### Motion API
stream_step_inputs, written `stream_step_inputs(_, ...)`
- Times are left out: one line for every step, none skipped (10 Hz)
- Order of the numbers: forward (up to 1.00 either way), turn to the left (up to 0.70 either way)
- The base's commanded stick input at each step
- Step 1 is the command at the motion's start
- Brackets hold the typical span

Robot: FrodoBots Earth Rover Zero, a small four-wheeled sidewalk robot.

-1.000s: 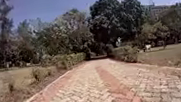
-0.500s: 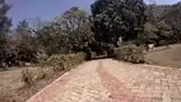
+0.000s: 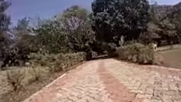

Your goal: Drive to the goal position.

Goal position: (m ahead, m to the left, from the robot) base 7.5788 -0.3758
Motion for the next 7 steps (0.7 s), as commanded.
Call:
stream_step_inputs(1.00,0.00)
stream_step_inputs(1.00,0.00)
stream_step_inputs(1.00,0.00)
stream_step_inputs(1.00,0.00)
stream_step_inputs(1.00,0.00)
stream_step_inputs(1.00,0.00)
stream_step_inputs(1.00,0.00)
